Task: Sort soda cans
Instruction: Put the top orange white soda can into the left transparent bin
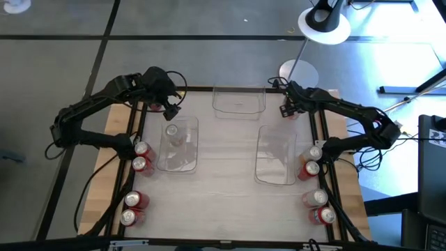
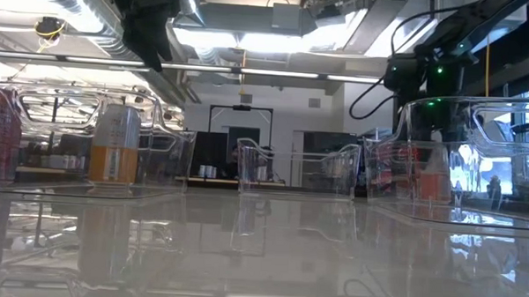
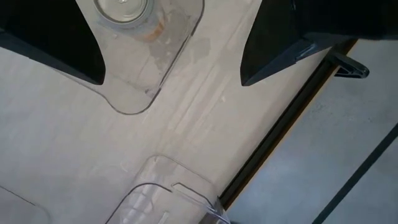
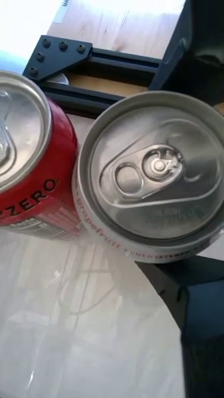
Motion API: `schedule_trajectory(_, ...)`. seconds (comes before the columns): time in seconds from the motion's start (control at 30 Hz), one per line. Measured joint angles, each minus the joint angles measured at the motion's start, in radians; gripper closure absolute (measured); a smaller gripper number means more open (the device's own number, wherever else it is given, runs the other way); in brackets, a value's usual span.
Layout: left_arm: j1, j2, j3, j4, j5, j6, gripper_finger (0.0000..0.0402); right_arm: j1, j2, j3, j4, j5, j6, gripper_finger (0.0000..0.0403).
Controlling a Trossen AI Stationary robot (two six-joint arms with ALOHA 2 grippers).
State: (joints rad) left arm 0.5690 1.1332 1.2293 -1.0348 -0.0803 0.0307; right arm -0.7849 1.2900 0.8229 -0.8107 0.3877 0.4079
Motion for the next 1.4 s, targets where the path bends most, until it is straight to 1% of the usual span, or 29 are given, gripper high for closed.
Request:
schedule_trajectory(0.17, 0.0, 0.0, 0.0, 0.0, 0.0, -0.001, 0.0039, 0.0, -0.071, -0.002, -0.002, -0.014, -0.02, 0.0117)
schedule_trajectory(0.37, 0.0, 0.0, 0.0, 0.0, 0.0, -0.004, 0.0039, 0.0, -0.19, -0.002, -0.005, -0.052, -0.042, 0.0117)
schedule_trajectory(0.53, 0.0, 0.0, 0.0, 0.0, 0.0, -0.012, 0.0039, 0.001, -0.279, 0.03, -0.034, -0.118, -0.076, 0.0117)
schedule_trajectory(0.63, 0.0, 0.0, 0.0, 0.0, 0.0, -0.018, 0.0039, 0.033, -0.304, 0.07, -0.041, -0.157, -0.098, 0.0117)
schedule_trajectory(0.8, 0.0, 0.0, 0.0, 0.0, 0.0, -0.018, 0.0039, 0.13, -0.305, 0.158, -0.047, -0.216, -0.123, 0.0117)
schedule_trajectory(0.9, 0.0, 0.0, 0.0, 0.0, 0.0, -0.018, 0.0039, 0.198, -0.304, 0.198, -0.033, -0.228, -0.127, 0.0117)
schedule_trajectory(1.1, 0.0, 0.0, 0.0, 0.0, 0.002, -0.018, 0.0039, 0.317, -0.298, 0.213, 0.085, -0.286, -0.155, 0.0117)
schedule_trajectory(1.23, 0.0, 0.0, 0.0, 0.021, 0.025, -0.022, 0.0039, 0.388, -0.258, 0.213, 0.159, -0.311, -0.178, 0.0117)
schedule_trajectory(1.4, -0.004, 0.0, 0.0, 0.063, 0.08, -0.052, 0.0039, 0.463, -0.159, 0.213, 0.256, -0.33, -0.226, 0.0117)
